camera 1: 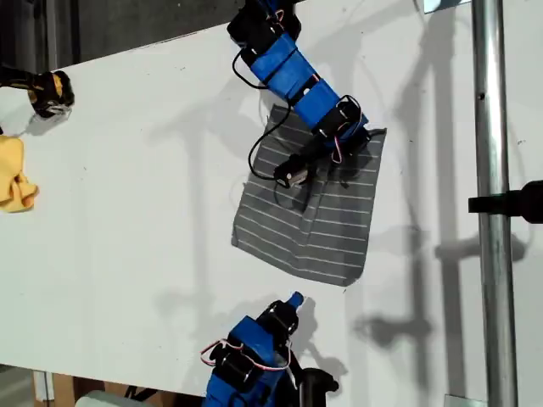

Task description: Grasp corners of a towel and fold twice.

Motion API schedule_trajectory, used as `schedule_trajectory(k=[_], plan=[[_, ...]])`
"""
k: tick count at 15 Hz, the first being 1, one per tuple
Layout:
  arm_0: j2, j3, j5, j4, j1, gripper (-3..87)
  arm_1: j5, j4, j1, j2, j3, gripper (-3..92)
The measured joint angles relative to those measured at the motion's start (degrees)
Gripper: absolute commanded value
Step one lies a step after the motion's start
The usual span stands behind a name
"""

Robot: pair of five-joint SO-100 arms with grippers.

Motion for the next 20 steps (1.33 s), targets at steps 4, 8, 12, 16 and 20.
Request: schedule_trajectory(k=[4,8,12,16,20], plan=[[-6.33,-0.7,1.58,-9.23,3.34,-1.5,-0.09,0.0,0.0,0.0,0.0,0.1],[-15.21,-0.7,1.67,-15.56,5.62,15.9,-0.09,0.0,0.0,0.0,0.0,0.1],[-20.74,-3.43,3.52,-14.24,6.59,23.5,-0.7,0.0,0.18,-0.09,-0.26,0.1],[-29.18,-9.4,6.86,-12.57,6.59,25.6,-0.7,0.0,0.26,-0.09,-0.26,0.1],[-37.0,-11.34,6.86,-10.81,6.59,29.4,-0.7,0.0,0.26,-0.09,-0.26,0.1]])
